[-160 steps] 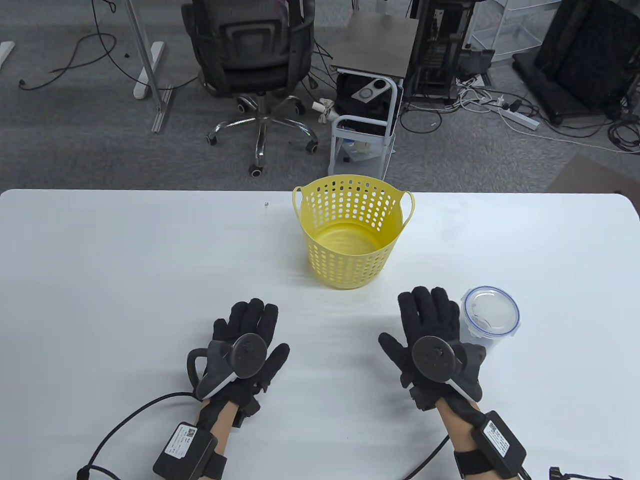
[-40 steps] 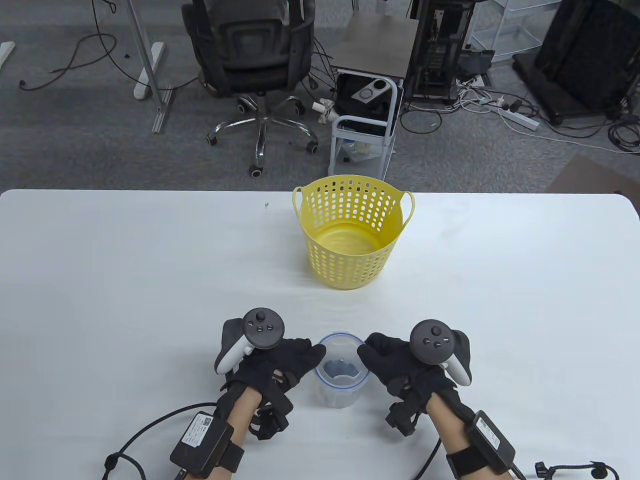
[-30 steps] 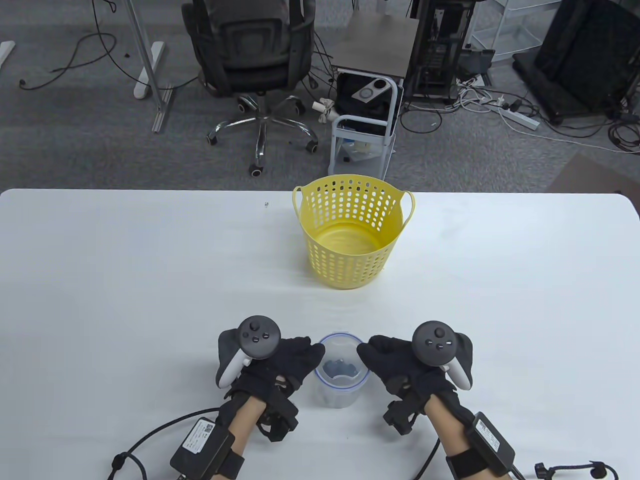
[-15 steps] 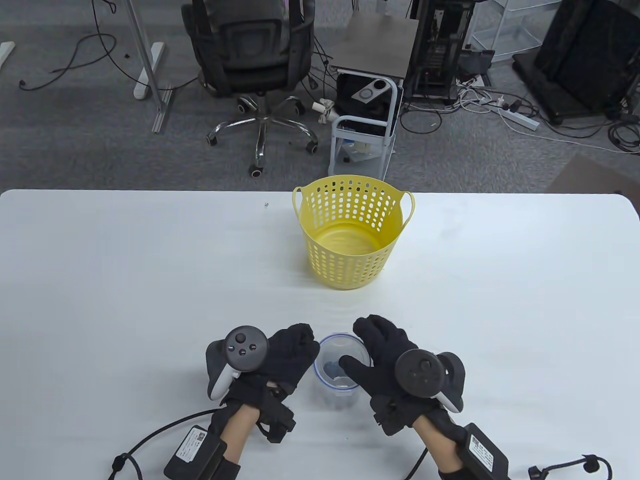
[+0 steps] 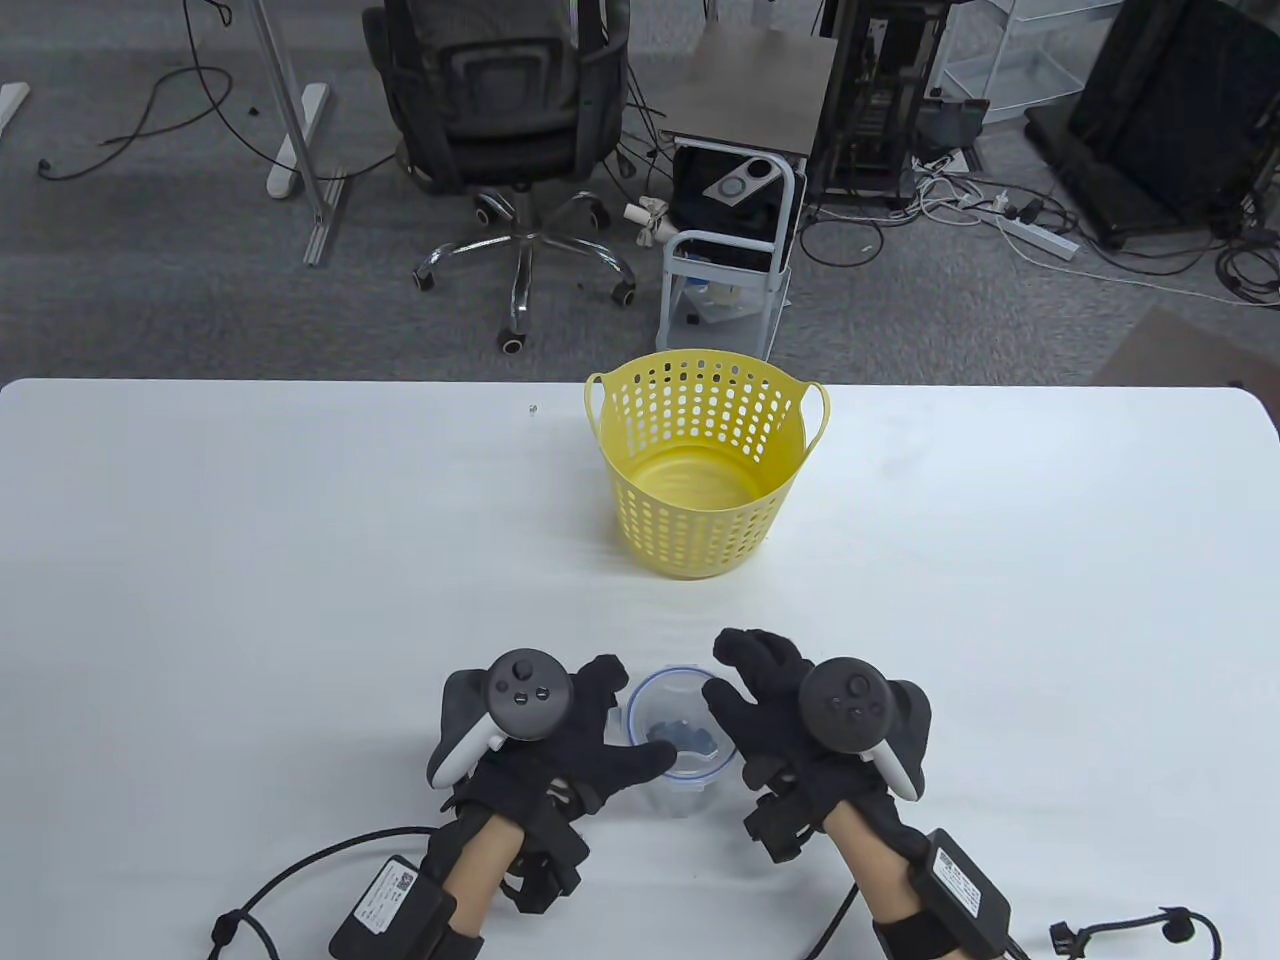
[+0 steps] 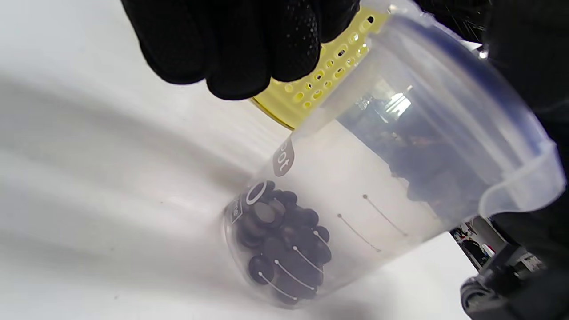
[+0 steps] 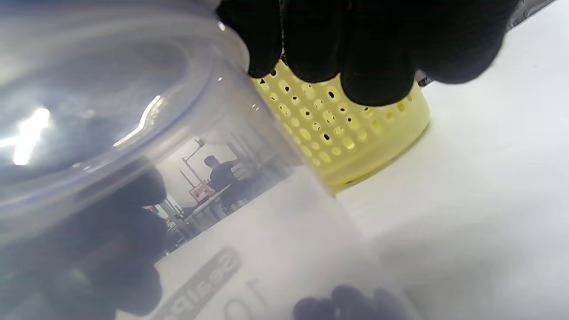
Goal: Pour Go stones into a laundry basket
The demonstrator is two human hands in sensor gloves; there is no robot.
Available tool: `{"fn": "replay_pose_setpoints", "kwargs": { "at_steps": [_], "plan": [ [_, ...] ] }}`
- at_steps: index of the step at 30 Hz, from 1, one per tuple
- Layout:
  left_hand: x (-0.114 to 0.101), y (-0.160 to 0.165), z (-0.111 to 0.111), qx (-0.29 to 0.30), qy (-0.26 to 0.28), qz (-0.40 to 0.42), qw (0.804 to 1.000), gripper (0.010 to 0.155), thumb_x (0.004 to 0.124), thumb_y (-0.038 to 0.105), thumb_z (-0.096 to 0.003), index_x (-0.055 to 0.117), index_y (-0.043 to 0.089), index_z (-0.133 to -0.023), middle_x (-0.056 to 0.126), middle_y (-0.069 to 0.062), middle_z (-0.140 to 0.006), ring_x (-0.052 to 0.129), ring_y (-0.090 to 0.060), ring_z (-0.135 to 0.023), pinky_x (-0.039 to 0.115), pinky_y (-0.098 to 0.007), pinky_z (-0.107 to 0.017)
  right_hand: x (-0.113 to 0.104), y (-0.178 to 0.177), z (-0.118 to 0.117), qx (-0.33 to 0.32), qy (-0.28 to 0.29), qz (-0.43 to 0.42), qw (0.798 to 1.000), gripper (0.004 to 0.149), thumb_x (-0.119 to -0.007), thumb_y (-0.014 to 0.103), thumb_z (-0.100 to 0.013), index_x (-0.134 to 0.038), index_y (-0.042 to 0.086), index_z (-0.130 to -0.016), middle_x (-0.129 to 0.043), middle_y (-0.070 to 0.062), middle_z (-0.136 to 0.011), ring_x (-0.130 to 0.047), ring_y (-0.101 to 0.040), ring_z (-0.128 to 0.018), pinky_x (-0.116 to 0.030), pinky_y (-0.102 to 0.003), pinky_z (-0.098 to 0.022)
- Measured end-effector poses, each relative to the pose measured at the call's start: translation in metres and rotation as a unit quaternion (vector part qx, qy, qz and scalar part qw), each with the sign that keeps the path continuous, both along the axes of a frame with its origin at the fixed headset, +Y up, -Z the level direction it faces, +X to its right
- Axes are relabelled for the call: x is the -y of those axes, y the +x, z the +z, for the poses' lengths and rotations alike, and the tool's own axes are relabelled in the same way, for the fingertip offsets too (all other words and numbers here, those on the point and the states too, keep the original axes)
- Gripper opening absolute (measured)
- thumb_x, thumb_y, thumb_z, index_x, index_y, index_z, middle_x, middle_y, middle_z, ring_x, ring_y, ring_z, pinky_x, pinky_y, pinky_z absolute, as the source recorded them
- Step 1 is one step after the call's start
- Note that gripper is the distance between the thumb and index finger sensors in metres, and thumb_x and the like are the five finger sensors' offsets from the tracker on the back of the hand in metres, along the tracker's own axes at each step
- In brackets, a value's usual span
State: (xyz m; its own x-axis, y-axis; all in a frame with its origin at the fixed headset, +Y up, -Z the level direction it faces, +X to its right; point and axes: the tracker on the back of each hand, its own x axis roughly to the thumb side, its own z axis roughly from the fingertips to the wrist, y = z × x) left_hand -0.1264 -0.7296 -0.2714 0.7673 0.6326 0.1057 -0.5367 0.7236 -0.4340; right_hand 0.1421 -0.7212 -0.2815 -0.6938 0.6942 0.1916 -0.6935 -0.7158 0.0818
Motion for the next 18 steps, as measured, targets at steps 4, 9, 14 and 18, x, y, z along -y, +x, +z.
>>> {"fn": "replay_pose_setpoints", "kwargs": {
  "at_steps": [4,9,14,18],
  "plan": [
    [0.001,-0.004,-0.001,-0.033,0.010,0.013,0.999,0.106,0.085,0.081,-0.0375,0.033,0.023,-0.109,0.061,-0.004,-0.107,0.077,-0.032,-0.093,0.071,-0.050,-0.064,-0.001,0.006,-0.002,-0.039,-0.053,-0.017,0.998,0.062,-0.081,0.047,-0.050,-0.062,0.019,-0.103,-0.057,-0.023,-0.108,-0.075,-0.055,-0.084,-0.071,-0.065,-0.055],
    [0.002,-0.007,-0.002,-0.094,0.064,0.024,0.993,0.102,0.084,0.079,-0.0385,0.036,0.024,-0.110,0.065,-0.003,-0.106,0.080,-0.031,-0.091,0.070,-0.053,-0.065,-0.004,0.014,-0.003,-0.083,-0.100,-0.030,0.991,0.075,-0.088,0.045,-0.048,-0.051,0.016,-0.107,-0.042,-0.025,-0.113,-0.064,-0.060,-0.090,-0.065,-0.069,-0.059],
    [0.002,-0.006,-0.001,-0.144,0.135,0.018,0.980,0.096,0.084,0.077,-0.0377,0.043,0.028,-0.109,0.071,0.001,-0.103,0.085,-0.028,-0.087,0.072,-0.053,-0.064,-0.003,0.012,-0.003,-0.107,-0.100,-0.031,0.989,0.085,-0.092,0.047,-0.045,-0.045,0.012,-0.107,-0.035,-0.027,-0.114,-0.054,-0.064,-0.093,-0.062,-0.071,-0.060],
    [0.004,-0.005,-0.005,-0.174,0.162,0.021,0.971,0.094,0.084,0.078,-0.0364,0.048,0.029,-0.107,0.075,0.003,-0.101,0.088,-0.026,-0.085,0.073,-0.052,-0.064,-0.002,0.008,-0.001,-0.114,-0.095,-0.018,0.989,0.092,-0.093,0.052,-0.043,-0.041,0.011,-0.108,-0.031,-0.027,-0.114,-0.050,-0.065,-0.095,-0.060,-0.071,-0.061]
  ]
}}
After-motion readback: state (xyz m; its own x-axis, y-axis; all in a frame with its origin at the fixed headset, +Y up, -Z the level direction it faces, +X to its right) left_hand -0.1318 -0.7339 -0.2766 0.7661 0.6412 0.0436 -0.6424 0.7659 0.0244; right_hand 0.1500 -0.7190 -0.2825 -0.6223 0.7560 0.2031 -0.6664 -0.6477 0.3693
